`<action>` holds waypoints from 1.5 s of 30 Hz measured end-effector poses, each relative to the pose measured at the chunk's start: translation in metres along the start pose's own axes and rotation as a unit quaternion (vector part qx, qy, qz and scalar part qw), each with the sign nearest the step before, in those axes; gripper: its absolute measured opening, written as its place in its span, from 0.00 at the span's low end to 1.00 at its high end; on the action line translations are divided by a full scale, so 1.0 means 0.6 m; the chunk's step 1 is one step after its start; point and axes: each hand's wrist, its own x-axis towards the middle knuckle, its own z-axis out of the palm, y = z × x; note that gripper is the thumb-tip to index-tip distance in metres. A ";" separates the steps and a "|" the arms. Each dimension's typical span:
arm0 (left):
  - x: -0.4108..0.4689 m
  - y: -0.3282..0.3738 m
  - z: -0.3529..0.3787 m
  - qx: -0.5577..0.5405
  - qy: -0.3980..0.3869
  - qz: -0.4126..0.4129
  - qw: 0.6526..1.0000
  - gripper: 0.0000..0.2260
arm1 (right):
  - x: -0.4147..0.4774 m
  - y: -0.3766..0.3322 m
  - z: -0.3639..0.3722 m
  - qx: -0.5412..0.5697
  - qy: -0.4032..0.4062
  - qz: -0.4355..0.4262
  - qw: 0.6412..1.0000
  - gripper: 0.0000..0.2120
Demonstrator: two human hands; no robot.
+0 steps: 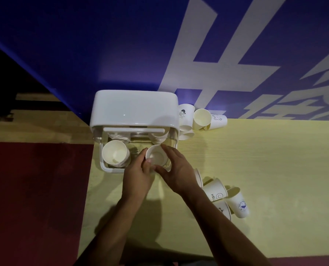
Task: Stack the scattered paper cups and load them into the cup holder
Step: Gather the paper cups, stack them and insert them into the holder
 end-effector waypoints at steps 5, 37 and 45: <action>0.007 0.001 -0.004 0.006 -0.005 0.006 1.000 0.16 | 0.002 -0.004 0.006 -0.007 0.005 -0.002 1.000 0.35; -0.223 0.050 0.357 0.442 -0.220 0.210 0.844 0.35 | -0.391 0.301 -0.234 0.047 0.217 0.277 0.935 0.19; -0.231 0.100 0.312 0.178 -0.105 0.098 0.973 0.31 | -0.323 0.339 -0.254 0.000 0.090 0.236 0.968 0.30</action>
